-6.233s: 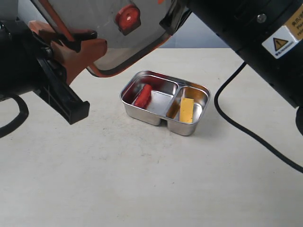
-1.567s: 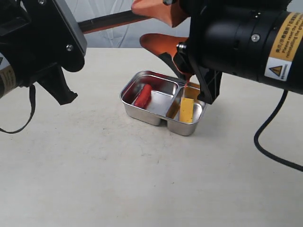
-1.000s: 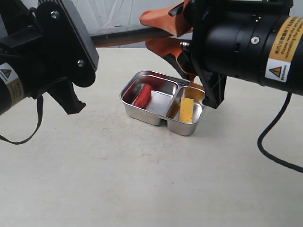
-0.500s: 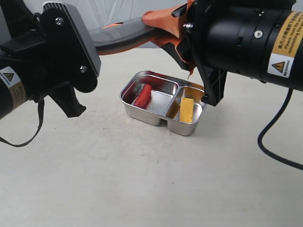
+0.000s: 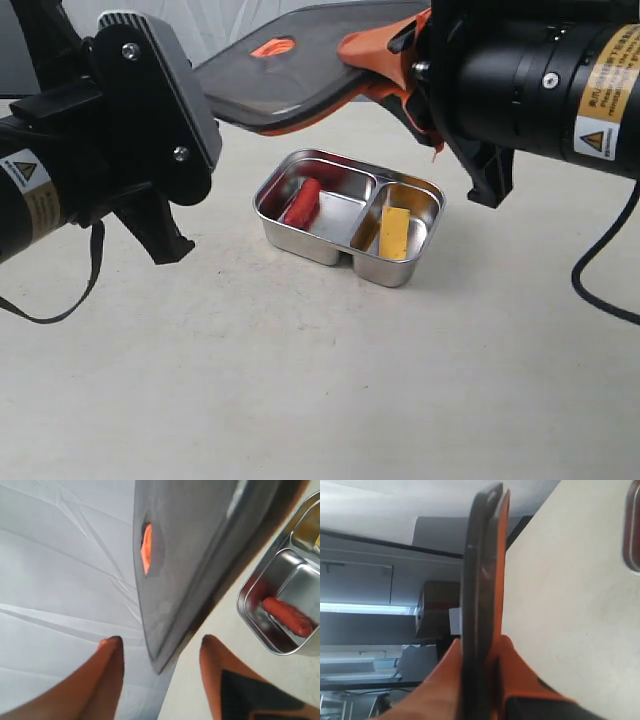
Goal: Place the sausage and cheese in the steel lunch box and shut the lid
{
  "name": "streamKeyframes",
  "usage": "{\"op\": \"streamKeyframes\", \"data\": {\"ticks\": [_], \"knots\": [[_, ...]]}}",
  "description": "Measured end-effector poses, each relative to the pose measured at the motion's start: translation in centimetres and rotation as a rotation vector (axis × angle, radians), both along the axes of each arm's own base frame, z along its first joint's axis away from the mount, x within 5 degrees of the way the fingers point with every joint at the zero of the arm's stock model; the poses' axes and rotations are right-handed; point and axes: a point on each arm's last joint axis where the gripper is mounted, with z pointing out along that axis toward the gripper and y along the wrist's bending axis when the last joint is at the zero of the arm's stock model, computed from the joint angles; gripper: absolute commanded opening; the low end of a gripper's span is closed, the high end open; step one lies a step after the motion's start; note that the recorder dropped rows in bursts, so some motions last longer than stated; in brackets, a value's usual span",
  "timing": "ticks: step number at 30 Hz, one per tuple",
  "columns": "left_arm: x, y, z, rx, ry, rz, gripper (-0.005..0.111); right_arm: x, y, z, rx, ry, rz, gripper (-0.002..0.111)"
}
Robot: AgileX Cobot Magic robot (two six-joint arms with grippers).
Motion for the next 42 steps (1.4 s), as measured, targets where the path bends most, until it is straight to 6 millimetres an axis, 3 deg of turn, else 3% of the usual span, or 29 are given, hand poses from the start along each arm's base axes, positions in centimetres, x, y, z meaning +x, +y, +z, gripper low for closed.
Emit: {"op": "streamKeyframes", "data": {"ticks": [7, 13, 21, 28, 36, 42], "knots": [[0.0, 0.2, -0.1, -0.010, 0.013, 0.021, 0.052, 2.0, -1.4, -0.3, -0.067, -0.047, -0.088, -0.001], [0.5, 1.7, -0.1, -0.053, 0.027, 0.209, 0.052, 4.3, -1.8, -1.5, -0.113, -0.068, -0.122, -0.001], [0.1, 3.9, 1.1, -0.167, 0.019, 0.374, 0.052, 8.0, -1.7, -3.4, -0.068, -0.133, -0.029, -0.001], [-0.8, 6.1, 2.8, -0.246, -0.025, 0.448, 0.052, 11.3, -4.6, -5.4, -0.054, -0.191, 0.113, -0.001], [-1.8, 7.6, 4.1, -0.330, -0.047, 0.453, 0.052, 13.1, -8.1, -8.9, 0.054, -0.163, 0.338, -0.001], [-2.2, 8.3, 4.5, -0.368, -0.045, 0.463, 0.052, 14.6, -8.5, -13.1, 0.070, -0.087, 0.378, -0.001]]}}
